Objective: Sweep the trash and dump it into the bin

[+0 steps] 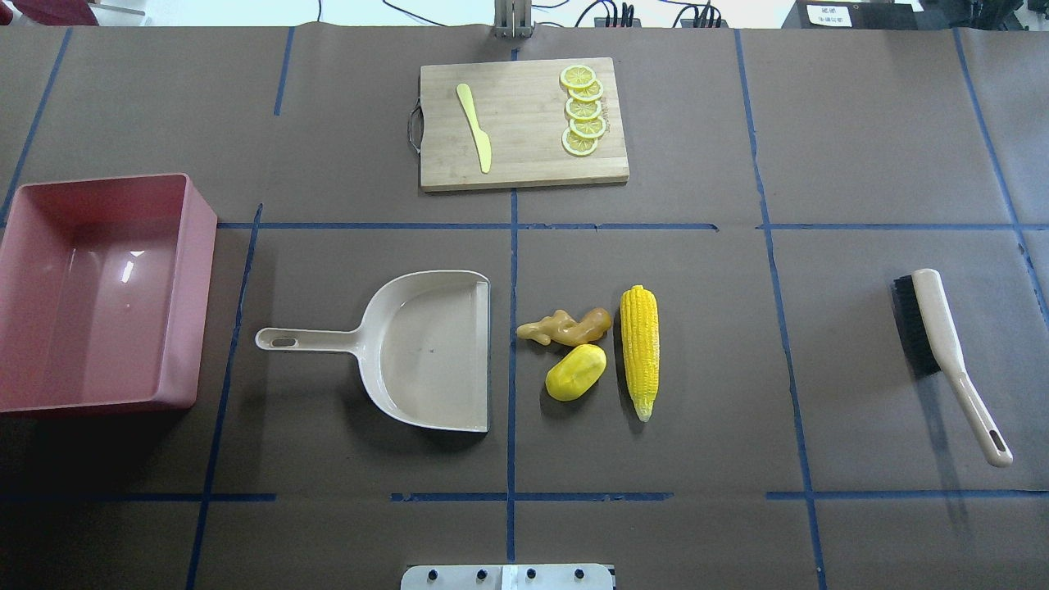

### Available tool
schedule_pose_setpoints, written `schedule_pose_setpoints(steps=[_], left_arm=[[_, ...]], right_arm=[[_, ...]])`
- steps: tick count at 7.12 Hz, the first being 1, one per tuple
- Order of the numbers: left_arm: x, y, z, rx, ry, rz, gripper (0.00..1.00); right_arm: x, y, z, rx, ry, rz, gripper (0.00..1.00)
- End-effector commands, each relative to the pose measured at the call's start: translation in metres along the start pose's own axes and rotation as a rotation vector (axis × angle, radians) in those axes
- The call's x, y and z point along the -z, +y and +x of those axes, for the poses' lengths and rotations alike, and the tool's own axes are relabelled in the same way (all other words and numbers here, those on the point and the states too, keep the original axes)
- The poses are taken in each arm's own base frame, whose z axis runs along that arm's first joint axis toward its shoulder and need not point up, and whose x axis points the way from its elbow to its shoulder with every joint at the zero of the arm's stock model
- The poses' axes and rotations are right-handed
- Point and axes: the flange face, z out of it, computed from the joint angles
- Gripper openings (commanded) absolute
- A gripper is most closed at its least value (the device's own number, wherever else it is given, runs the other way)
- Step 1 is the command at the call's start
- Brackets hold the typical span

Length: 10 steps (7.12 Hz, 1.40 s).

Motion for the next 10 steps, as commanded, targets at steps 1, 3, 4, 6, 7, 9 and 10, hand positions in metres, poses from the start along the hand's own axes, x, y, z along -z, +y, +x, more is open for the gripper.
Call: schedule_pose_setpoints(steps=[1, 3, 4, 6, 7, 9, 10], left_arm=[[0.004, -0.004, 0.004, -0.036, -0.004, 0.034, 1.00], [0.011, -0.013, 0.016, -0.143, -0.020, 0.126, 1.00], [0.009, -0.020, 0.032, -0.209, -0.020, 0.154, 1.00], [0.011, -0.045, 0.089, -0.348, -0.017, 0.182, 1.00], [0.021, -0.051, 0.114, -0.395, -0.020, 0.204, 1.00], [0.013, -0.064, 0.213, -0.515, 0.007, 0.144, 1.00], [0.017, -0.065, 0.251, -0.556, 0.001, 0.118, 1.00]], right_arm=[[0.000, 0.000, 0.000, 0.000, 0.000, 0.000, 1.00], [0.001, -0.001, -0.001, 0.000, 0.002, 0.001, 1.00], [0.001, -0.002, -0.001, 0.000, 0.000, 0.001, 1.00], [-0.002, 0.000, 0.002, -0.007, 0.000, -0.005, 1.00], [-0.003, 0.002, 0.003, -0.011, -0.001, -0.008, 1.00], [-0.003, 0.002, 0.003, -0.009, -0.001, -0.007, 1.00], [-0.003, 0.002, 0.003, -0.009, -0.002, -0.007, 1.00]])
